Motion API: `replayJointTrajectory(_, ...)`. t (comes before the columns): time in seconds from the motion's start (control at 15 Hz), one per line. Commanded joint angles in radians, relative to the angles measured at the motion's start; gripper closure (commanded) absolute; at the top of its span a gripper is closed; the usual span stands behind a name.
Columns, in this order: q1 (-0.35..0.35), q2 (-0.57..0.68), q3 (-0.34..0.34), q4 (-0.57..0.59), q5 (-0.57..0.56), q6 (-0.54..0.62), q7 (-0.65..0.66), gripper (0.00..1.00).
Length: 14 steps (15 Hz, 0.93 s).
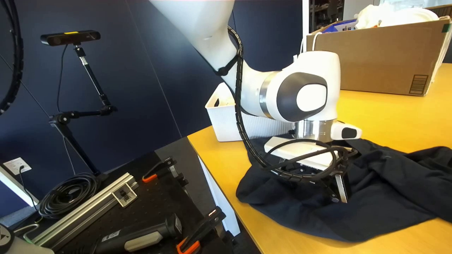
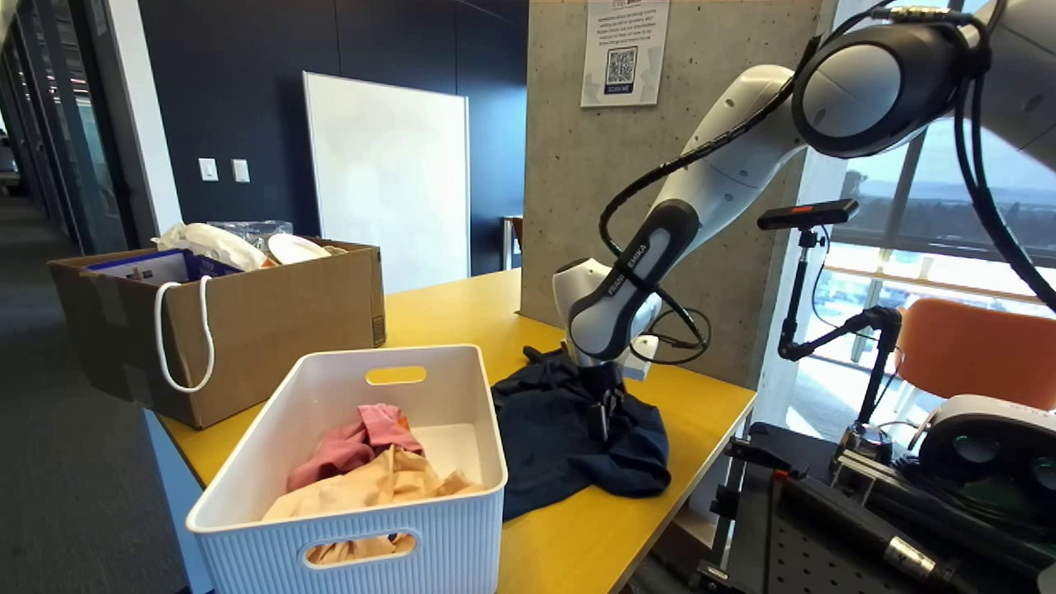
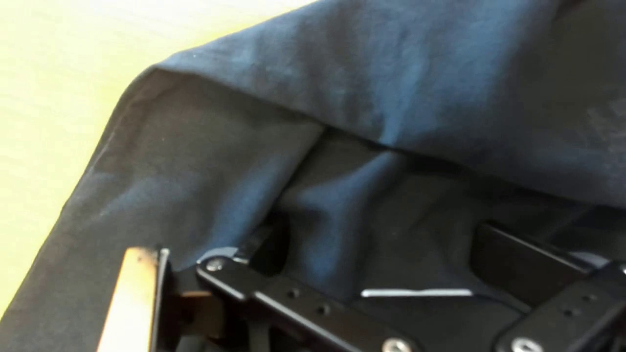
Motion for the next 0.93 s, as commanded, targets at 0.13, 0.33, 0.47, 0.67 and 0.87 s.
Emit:
replayJointTrajectory(0.13,-0.007,0.013,-0.065,-0.050,-0.027,0.082,0.069,0.00)
replayJointTrajectory(0.33,-0.010,0.000,-0.107,-0.076,-0.033,0.078,0.095,0.00)
replayJointTrajectory(0.47,-0.014,-0.008,-0.121,-0.090,-0.034,0.073,0.095,0.00)
replayJointTrajectory(0.67,-0.014,-0.021,-0.128,-0.101,-0.030,0.078,0.104,0.00)
replayJointTrajectory(0.87,-0.004,-0.056,-0.135,-0.121,-0.036,0.064,0.113,0.00)
